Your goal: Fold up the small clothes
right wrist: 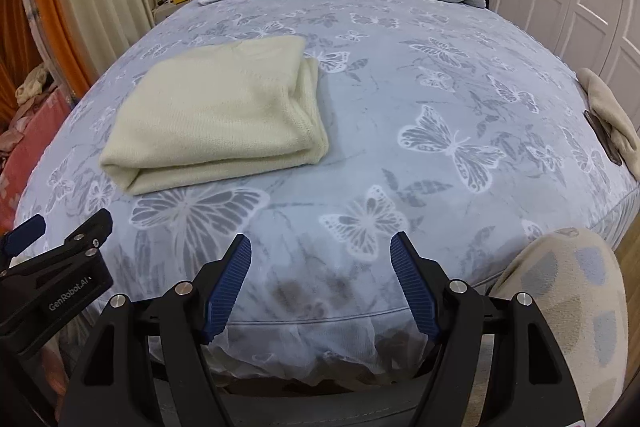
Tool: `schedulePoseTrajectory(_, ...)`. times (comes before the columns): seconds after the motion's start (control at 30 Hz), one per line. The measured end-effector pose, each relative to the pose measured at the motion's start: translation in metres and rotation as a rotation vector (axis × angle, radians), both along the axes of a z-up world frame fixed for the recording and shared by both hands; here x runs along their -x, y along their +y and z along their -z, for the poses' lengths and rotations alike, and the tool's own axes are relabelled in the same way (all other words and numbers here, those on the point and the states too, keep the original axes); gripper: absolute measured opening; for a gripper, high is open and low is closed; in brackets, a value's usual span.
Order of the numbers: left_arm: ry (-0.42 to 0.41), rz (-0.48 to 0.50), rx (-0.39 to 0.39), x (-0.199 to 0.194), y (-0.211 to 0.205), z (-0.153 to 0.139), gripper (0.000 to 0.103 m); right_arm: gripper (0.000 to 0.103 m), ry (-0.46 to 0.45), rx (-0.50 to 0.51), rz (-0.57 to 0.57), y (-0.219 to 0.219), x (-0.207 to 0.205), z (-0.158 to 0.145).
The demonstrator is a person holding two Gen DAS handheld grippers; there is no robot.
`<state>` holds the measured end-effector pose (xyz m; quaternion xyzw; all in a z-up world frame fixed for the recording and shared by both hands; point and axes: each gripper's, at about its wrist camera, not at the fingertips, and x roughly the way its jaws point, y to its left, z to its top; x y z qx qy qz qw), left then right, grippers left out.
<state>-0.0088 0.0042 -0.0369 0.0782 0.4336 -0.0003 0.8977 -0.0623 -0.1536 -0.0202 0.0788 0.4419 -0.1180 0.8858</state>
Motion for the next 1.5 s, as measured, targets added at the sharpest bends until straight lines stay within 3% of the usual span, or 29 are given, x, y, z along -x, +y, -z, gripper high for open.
schedulePoseTrajectory(0.7, 0.001, 0.013, 0.033, 0.002, 0.001, 0.003, 0.091, 0.071, 0.022, 0.006, 0.003, 0.005, 0.0, 0.005)
schedulePoseTrajectory(1.5, 0.0, 0.01, 0.005, 0.002, -0.004, 0.006, 0.086, 0.071, 0.028, 0.009, -0.002, 0.011, -0.001, 0.005)
